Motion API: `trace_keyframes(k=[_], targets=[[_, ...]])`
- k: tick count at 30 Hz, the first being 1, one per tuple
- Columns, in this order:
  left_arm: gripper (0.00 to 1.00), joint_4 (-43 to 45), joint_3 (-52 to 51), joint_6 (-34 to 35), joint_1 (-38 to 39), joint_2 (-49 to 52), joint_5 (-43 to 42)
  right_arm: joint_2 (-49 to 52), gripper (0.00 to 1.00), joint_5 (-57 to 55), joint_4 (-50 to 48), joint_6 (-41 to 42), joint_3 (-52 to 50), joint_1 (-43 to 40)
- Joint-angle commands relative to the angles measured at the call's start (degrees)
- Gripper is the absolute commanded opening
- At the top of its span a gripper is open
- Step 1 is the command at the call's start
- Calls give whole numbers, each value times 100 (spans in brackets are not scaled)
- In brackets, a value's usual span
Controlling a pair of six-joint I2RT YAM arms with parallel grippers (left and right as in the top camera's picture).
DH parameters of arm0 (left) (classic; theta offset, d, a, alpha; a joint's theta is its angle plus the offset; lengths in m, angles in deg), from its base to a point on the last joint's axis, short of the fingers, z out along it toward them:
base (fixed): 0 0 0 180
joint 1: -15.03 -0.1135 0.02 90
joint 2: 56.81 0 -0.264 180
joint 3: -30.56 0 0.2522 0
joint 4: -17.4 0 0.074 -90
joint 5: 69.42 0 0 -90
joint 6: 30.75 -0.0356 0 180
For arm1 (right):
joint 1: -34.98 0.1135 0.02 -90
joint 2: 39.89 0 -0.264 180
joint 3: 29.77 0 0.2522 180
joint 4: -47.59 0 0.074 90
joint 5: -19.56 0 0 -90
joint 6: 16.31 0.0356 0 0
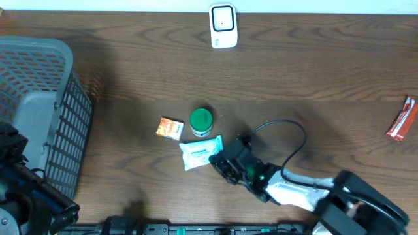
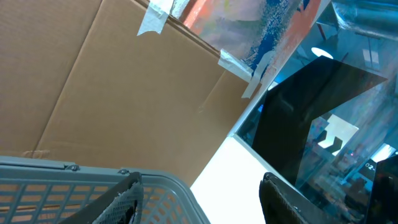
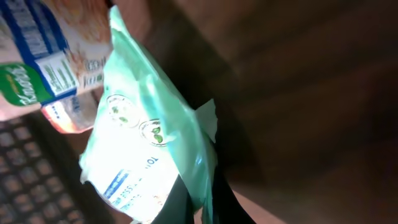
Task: Scan the item barcode
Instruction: 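Grasp the wipes pack with the right gripper and lift it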
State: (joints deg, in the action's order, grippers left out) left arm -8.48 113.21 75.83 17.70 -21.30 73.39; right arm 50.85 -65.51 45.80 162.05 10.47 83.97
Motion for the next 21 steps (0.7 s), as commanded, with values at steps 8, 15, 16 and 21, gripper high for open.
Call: trace_keyframes(k=[8, 15, 16, 21], targets=[[61, 17, -15, 24, 13, -13, 17, -3928, 2, -2588, 4022, -3270, 79, -560], [61, 20, -15, 24, 13, -13, 15, -4942, 2, -4391, 4754, -4610, 103, -632], [61, 20, -15, 24, 13, -13, 15, -4913, 2, -4572, 4730, -4756, 122, -632], [61, 17, -15, 24, 13, -13, 17, -4649, 2, -5595, 4631, -5510, 398, -632]])
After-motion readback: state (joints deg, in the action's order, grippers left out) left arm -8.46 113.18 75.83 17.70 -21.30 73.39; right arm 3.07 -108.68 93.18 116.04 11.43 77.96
